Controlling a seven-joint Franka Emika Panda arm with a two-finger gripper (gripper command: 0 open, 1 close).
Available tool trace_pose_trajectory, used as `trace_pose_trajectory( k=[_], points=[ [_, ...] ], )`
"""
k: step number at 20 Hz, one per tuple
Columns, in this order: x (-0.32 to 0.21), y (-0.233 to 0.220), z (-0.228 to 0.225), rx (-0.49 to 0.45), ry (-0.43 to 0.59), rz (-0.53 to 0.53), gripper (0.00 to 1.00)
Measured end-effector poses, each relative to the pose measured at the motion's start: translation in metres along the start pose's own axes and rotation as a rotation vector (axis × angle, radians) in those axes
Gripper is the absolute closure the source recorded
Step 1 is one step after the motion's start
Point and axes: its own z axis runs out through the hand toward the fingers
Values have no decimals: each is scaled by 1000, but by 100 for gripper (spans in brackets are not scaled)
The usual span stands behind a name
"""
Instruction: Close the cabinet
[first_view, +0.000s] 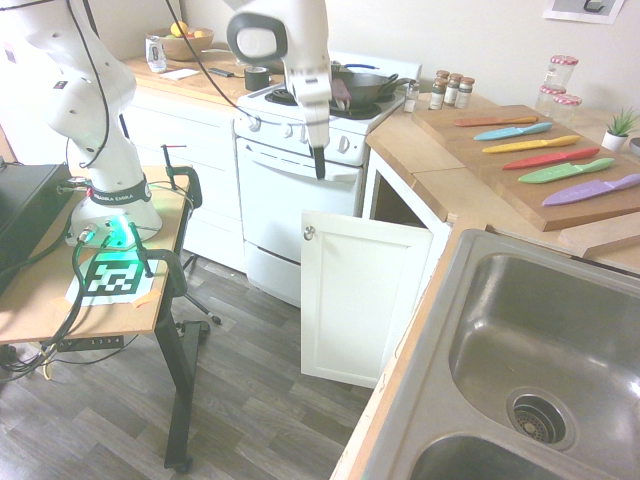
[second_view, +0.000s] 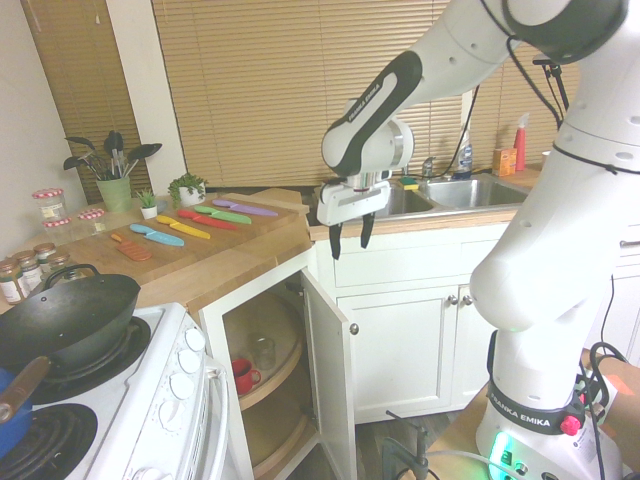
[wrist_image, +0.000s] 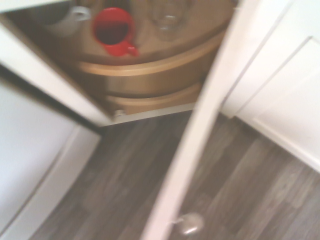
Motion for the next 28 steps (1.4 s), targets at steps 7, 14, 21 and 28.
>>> trace_pose_trajectory(
  k=[7, 14, 21, 28],
  points=[
    [73, 12, 65, 0, -62, 36, 0],
    [97, -6, 139, -28, -145, 43, 0],
    [99, -9, 179, -51, -183, 45, 0],
    [102, -10, 203, -61, -201, 42, 100]
  ],
)
